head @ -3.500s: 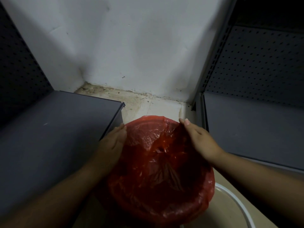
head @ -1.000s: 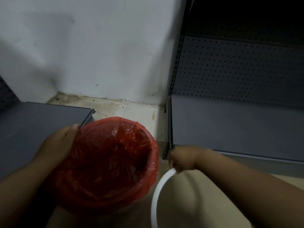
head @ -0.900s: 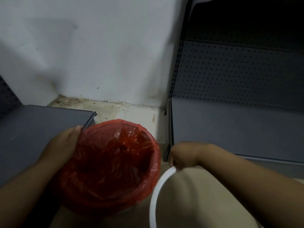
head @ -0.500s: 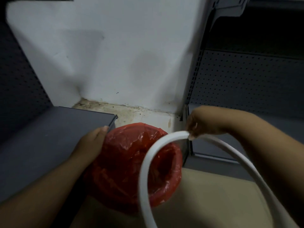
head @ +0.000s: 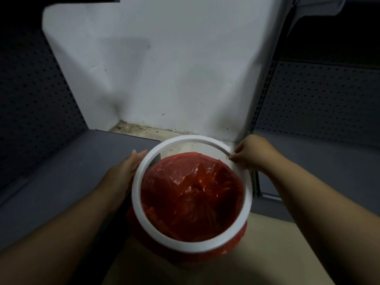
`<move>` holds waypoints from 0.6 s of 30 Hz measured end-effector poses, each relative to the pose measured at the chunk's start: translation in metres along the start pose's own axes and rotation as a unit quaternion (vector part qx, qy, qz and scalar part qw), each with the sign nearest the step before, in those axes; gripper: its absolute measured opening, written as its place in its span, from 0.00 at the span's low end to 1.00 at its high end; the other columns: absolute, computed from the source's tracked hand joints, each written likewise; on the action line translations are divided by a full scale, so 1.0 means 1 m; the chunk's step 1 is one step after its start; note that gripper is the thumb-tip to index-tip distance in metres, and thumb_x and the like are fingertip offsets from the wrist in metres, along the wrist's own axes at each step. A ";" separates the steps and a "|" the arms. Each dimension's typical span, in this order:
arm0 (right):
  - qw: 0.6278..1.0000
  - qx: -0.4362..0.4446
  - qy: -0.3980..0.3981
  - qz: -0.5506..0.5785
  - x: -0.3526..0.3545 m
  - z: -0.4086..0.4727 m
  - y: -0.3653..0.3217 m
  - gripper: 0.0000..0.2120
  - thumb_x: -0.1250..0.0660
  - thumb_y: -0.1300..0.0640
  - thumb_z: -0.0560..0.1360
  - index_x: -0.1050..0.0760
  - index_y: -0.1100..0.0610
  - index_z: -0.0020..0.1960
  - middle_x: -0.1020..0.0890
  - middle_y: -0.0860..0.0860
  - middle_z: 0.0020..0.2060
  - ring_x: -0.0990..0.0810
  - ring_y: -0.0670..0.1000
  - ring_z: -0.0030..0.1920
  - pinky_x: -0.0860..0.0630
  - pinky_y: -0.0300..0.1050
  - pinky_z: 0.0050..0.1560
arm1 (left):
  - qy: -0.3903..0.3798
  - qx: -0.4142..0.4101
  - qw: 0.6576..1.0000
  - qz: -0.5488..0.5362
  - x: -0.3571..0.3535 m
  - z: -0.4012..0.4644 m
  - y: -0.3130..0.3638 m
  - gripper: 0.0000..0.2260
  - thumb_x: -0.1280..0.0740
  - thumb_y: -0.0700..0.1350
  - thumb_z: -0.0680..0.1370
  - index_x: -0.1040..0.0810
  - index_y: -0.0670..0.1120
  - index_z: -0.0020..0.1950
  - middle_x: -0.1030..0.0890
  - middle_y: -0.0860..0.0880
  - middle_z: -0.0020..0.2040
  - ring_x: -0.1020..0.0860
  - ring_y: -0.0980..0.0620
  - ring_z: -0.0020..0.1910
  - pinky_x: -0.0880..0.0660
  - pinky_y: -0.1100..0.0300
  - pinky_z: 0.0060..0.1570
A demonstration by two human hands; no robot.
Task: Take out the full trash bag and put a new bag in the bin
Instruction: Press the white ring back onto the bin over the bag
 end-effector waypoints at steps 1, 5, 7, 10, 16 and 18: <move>1.000 -0.005 0.002 -0.008 -0.005 0.001 0.000 0.11 0.30 0.53 0.73 0.17 0.61 0.40 0.21 0.53 0.30 0.23 0.51 0.32 0.30 0.40 0.30 | 0.005 0.003 1.000 0.017 0.001 0.001 -0.003 0.18 0.47 0.59 0.78 0.22 0.57 0.59 0.19 0.53 0.58 0.21 0.51 0.55 0.27 0.49 0.59; 1.000 -0.014 0.004 -0.017 -0.027 0.004 0.006 0.14 0.31 0.51 0.73 0.16 0.62 0.45 0.15 0.57 0.39 0.18 0.54 0.37 0.23 0.43 0.36 | 0.047 0.009 0.989 0.141 0.000 0.001 -0.012 0.17 0.46 0.64 0.76 0.20 0.60 0.50 0.20 0.54 0.51 0.22 0.52 0.51 0.27 0.51 0.56; 1.000 -0.013 0.021 -0.005 -0.038 0.003 0.009 0.16 0.33 0.51 0.74 0.19 0.63 0.53 0.15 0.60 0.49 0.17 0.58 0.47 0.20 0.50 0.47 | 0.048 -0.008 0.978 0.200 -0.005 0.001 -0.014 0.17 0.47 0.61 0.77 0.21 0.58 0.51 0.21 0.53 0.53 0.23 0.51 0.52 0.29 0.53 0.55; 0.997 0.001 0.036 0.063 -0.050 -0.004 0.009 0.21 0.39 0.50 0.79 0.28 0.59 0.67 0.23 0.57 0.64 0.24 0.56 0.63 0.28 0.49 0.62 | 0.028 -0.048 0.965 0.255 -0.012 0.004 -0.020 0.16 0.50 0.57 0.79 0.26 0.57 0.60 0.24 0.51 0.62 0.26 0.49 0.61 0.33 0.58 0.56; 0.984 0.026 0.019 0.178 -0.064 -0.013 0.008 0.22 0.50 0.47 0.82 0.33 0.53 0.71 0.31 0.51 0.71 0.34 0.53 0.71 0.38 0.44 0.67 | 0.049 -0.078 0.967 0.239 -0.023 0.006 -0.030 0.20 0.51 0.54 0.81 0.38 0.54 0.72 0.36 0.51 0.74 0.38 0.50 0.72 0.41 0.51 0.69; 0.982 0.021 0.024 0.187 -0.068 -0.012 0.010 0.22 0.51 0.46 0.81 0.34 0.51 0.72 0.32 0.50 0.72 0.35 0.52 0.73 0.40 0.46 0.71 | 0.053 -0.080 0.969 0.229 -0.024 0.006 -0.031 0.20 0.52 0.54 0.81 0.38 0.54 0.72 0.35 0.50 0.73 0.36 0.50 0.71 0.40 0.51 0.69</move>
Point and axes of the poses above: each hand's wrist, its own z-axis towards the middle knuckle, its own x-axis out of the back of the hand, y = z × x, the point moved 1 cm from there along z, towards the middle knuckle
